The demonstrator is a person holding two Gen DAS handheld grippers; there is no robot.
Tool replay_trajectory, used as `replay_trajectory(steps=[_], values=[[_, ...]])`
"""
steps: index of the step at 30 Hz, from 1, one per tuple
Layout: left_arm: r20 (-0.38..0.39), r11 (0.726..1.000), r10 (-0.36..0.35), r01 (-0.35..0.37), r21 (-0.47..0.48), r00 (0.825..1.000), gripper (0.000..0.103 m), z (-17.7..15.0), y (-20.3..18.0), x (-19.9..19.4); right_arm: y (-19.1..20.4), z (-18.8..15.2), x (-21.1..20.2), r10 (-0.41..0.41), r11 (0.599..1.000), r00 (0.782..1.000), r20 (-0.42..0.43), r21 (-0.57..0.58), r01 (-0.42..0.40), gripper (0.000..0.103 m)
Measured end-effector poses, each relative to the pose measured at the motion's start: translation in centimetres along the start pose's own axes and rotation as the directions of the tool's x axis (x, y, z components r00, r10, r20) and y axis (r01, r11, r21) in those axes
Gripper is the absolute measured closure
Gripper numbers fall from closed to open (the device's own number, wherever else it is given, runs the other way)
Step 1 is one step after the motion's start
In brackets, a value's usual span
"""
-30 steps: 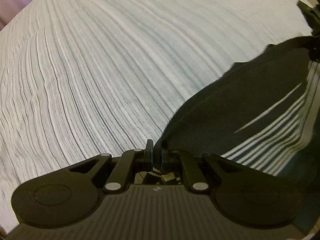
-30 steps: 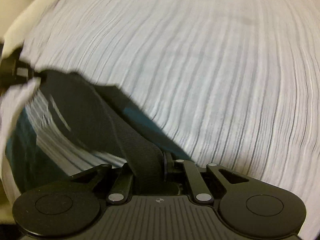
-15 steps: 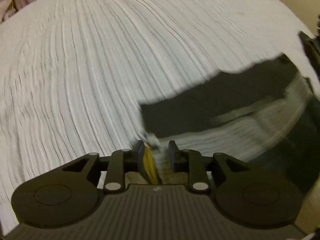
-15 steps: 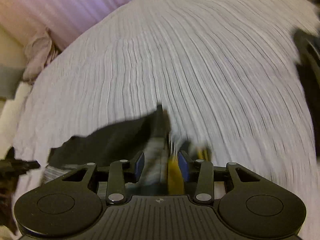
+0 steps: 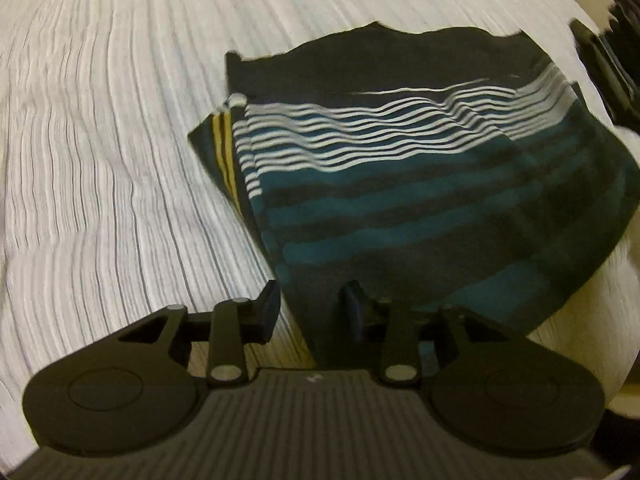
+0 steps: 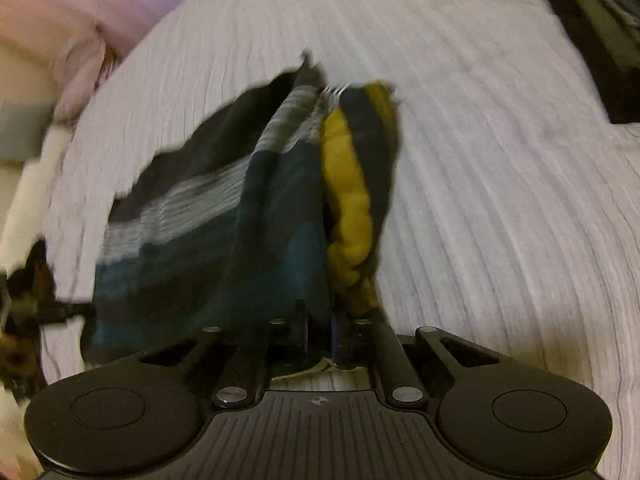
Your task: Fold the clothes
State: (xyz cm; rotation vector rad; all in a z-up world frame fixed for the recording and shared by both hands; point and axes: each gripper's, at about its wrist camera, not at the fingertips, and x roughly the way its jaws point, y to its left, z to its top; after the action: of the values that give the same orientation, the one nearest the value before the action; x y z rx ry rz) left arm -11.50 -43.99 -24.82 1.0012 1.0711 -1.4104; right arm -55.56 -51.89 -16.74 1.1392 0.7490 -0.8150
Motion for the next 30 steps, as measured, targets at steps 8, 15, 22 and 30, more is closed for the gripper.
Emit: replay_trajectory(steps=[8, 15, 22, 30], values=[[0.049, 0.998, 0.048, -0.050, 0.046, 0.998, 0.076, 0.7, 0.9, -2.0, 2.8, 1.9, -0.3, -0.081, 0.995, 0.996, 0.022, -0.061, 0.082, 0.071], [0.156, 0.977, 0.077, -0.106, 0.187, 0.985, 0.070, 6.2, 1.7, -1.2, 9.4, 7.6, 1.4, -0.089, 0.907, 0.989, 0.115, -0.402, 0.128, 0.039], [0.195, 0.912, 0.065, -0.138, 0.387, 0.979, 0.058, 13.3, 2.3, 4.7, 14.1, 11.4, 9.3, -0.166, 0.553, 0.984, 0.071, -0.819, 0.152, 0.039], [0.141, 0.888, 0.038, -0.098, 0.448, 0.989, 0.103, 15.0, 3.4, 6.6, 14.5, 13.1, 15.6, -0.295, 0.265, 0.954, -0.043, -0.964, 0.039, 0.040]])
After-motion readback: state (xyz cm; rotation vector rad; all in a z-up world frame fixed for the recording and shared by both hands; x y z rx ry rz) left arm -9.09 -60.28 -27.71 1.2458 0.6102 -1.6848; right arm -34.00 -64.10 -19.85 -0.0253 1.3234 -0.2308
